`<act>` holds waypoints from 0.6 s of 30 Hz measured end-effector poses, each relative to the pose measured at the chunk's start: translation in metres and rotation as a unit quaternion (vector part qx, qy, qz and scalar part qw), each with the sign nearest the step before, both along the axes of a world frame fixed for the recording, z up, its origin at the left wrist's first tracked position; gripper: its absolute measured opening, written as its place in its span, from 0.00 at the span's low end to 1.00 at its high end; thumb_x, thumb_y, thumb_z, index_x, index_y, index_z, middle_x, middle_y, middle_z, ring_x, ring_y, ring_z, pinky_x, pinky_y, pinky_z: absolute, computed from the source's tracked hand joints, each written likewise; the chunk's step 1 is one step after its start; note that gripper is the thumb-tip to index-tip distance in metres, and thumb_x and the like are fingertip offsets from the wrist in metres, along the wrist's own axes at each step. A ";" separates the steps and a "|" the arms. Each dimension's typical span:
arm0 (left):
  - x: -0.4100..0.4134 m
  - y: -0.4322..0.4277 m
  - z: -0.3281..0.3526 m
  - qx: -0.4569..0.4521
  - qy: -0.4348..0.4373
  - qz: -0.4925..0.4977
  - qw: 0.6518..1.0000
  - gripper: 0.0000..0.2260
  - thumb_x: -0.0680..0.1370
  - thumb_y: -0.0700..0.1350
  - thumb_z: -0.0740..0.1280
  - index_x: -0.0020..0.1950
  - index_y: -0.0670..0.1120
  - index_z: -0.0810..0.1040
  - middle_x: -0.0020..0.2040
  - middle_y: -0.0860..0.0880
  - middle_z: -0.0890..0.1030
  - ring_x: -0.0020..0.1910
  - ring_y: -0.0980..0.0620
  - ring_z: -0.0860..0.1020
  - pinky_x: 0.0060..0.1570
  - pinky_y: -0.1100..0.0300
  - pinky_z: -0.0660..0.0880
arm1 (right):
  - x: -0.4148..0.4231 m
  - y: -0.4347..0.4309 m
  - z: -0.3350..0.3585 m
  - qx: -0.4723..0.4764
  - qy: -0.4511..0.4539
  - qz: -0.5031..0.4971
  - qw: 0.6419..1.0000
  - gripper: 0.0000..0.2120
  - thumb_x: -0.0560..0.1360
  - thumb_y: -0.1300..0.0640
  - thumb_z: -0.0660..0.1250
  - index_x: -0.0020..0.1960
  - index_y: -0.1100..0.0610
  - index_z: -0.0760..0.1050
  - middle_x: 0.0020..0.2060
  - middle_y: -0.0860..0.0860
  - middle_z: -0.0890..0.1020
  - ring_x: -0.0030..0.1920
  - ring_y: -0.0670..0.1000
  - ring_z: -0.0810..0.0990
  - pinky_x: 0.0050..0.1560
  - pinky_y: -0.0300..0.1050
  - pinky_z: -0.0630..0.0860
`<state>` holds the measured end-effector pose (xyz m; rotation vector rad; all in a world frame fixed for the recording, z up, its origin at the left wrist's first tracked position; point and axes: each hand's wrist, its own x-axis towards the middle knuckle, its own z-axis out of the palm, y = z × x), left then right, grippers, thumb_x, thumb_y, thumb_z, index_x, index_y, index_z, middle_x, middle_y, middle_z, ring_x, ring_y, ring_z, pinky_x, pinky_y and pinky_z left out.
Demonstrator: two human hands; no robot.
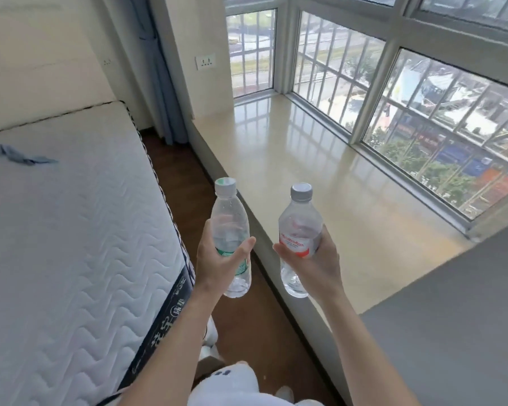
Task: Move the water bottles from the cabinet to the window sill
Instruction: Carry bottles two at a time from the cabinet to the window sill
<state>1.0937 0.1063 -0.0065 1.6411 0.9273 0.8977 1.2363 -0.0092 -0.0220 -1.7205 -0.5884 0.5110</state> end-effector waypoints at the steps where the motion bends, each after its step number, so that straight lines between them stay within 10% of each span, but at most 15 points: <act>1: 0.002 0.007 -0.001 -0.001 -0.002 0.014 1.000 0.20 0.67 0.53 0.74 0.53 0.64 0.70 0.48 0.62 0.78 0.49 0.63 0.78 0.44 0.73 0.74 | 0.006 0.011 -0.001 -0.001 0.002 0.013 1.000 0.25 0.59 0.43 0.80 0.52 0.45 0.75 0.45 0.44 0.85 0.48 0.49 0.85 0.51 0.58 0.82; 13: 0.037 0.145 -0.007 -0.009 -0.022 0.129 0.991 0.23 0.70 0.49 0.75 0.59 0.61 0.68 0.52 0.62 0.76 0.51 0.72 0.75 0.43 0.80 0.70 | 0.047 0.176 -0.009 -0.013 -0.033 0.131 0.991 0.26 0.65 0.48 0.81 0.58 0.46 0.74 0.47 0.39 0.83 0.48 0.37 0.82 0.47 0.32 0.77; 18: 0.050 0.249 -0.002 -0.007 -0.023 0.143 0.989 0.26 0.70 0.49 0.76 0.63 0.59 0.68 0.53 0.62 0.75 0.52 0.71 0.75 0.43 0.79 0.71 | 0.069 0.287 -0.002 -0.008 -0.018 0.136 0.990 0.25 0.65 0.51 0.81 0.58 0.46 0.75 0.47 0.42 0.84 0.47 0.40 0.83 0.48 0.38 0.80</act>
